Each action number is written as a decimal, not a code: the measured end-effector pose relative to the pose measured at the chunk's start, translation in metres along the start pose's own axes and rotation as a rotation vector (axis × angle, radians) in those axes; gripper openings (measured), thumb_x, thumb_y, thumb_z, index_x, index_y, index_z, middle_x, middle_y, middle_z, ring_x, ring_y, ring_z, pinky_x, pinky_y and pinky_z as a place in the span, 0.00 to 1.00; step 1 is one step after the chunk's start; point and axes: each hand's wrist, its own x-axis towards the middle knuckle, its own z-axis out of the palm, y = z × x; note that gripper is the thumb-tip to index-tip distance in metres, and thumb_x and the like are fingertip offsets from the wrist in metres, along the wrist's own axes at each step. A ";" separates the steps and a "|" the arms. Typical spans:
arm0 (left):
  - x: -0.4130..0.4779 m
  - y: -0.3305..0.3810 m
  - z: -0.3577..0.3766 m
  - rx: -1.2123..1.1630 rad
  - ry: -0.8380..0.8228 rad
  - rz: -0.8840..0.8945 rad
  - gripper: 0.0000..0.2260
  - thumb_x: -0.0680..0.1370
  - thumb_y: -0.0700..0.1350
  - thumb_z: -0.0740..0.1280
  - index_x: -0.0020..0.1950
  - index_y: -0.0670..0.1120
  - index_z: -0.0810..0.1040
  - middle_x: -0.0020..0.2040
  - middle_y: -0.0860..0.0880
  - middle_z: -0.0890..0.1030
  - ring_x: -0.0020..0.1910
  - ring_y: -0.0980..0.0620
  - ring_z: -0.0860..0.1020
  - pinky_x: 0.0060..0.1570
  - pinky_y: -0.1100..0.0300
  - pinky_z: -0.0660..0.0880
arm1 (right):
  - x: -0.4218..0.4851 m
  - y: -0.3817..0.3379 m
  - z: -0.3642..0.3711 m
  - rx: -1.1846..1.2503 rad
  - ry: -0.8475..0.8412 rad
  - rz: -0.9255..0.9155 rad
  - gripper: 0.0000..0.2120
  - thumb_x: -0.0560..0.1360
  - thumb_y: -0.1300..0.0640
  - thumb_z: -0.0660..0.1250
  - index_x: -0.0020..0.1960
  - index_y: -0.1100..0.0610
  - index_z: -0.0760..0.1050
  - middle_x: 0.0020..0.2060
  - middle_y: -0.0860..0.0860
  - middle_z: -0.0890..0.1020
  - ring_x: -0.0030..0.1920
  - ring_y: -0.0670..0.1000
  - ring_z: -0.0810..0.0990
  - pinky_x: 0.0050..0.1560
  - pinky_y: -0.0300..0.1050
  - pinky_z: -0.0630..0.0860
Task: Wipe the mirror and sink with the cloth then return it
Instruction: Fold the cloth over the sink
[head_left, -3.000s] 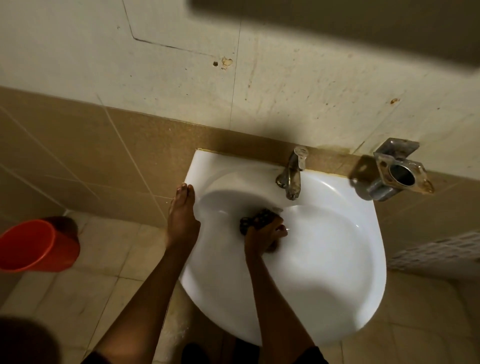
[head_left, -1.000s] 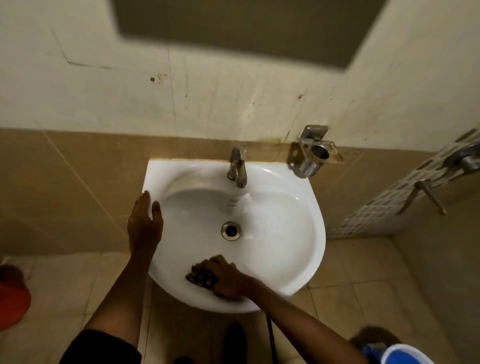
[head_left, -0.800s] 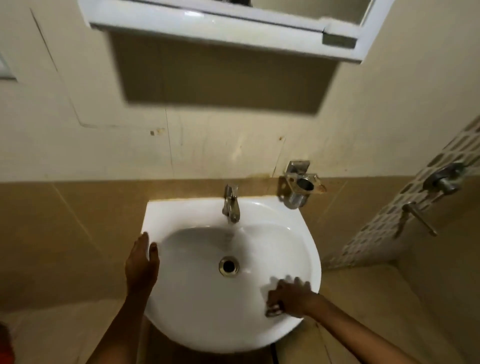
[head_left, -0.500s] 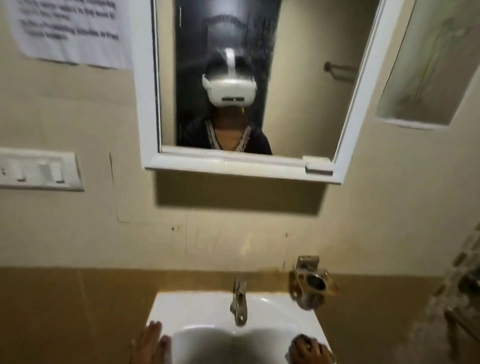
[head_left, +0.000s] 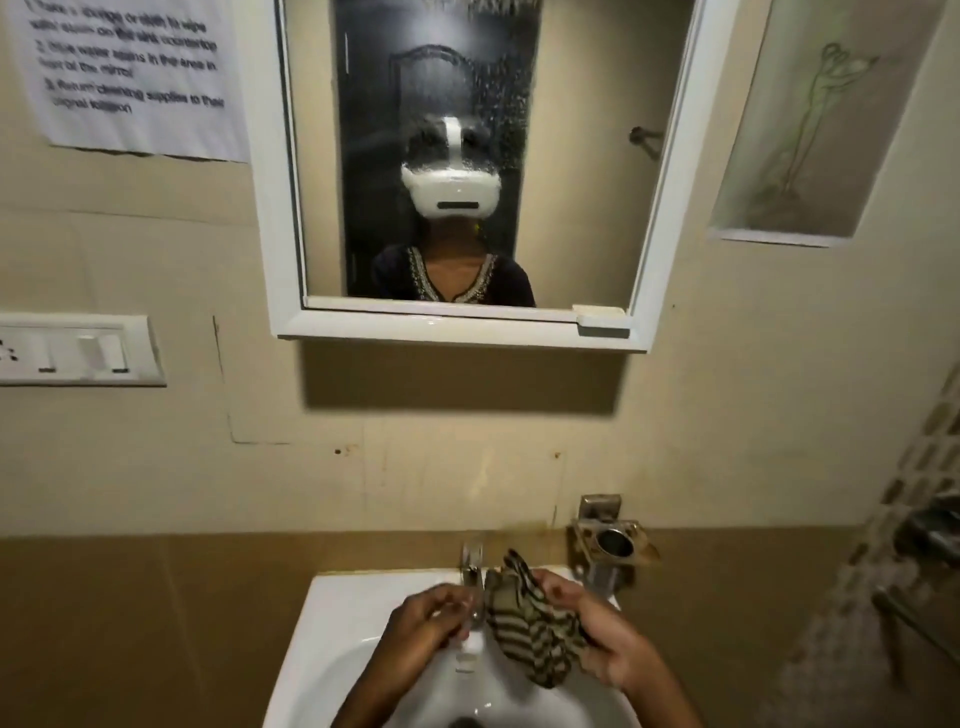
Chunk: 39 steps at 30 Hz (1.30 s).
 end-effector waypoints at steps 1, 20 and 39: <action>0.003 0.004 0.003 -0.028 0.004 0.013 0.06 0.76 0.43 0.66 0.46 0.51 0.83 0.39 0.51 0.83 0.37 0.55 0.80 0.37 0.69 0.74 | -0.002 -0.010 0.004 0.056 -0.002 -0.033 0.12 0.72 0.59 0.63 0.43 0.63 0.84 0.42 0.63 0.85 0.38 0.58 0.85 0.41 0.50 0.81; -0.002 -0.002 -0.011 -0.206 -0.113 0.004 0.15 0.69 0.24 0.61 0.46 0.40 0.80 0.44 0.47 0.84 0.42 0.50 0.80 0.39 0.63 0.77 | -0.015 0.005 0.021 -0.366 -0.043 -0.208 0.12 0.80 0.62 0.58 0.59 0.54 0.76 0.54 0.55 0.83 0.56 0.53 0.81 0.59 0.47 0.78; -0.028 -0.003 0.003 0.221 0.070 0.377 0.05 0.65 0.54 0.75 0.37 0.63 0.81 0.39 0.66 0.83 0.49 0.60 0.81 0.53 0.58 0.72 | -0.046 0.007 0.046 -1.210 0.351 -0.602 0.08 0.78 0.60 0.62 0.53 0.54 0.79 0.50 0.50 0.83 0.52 0.48 0.79 0.53 0.43 0.74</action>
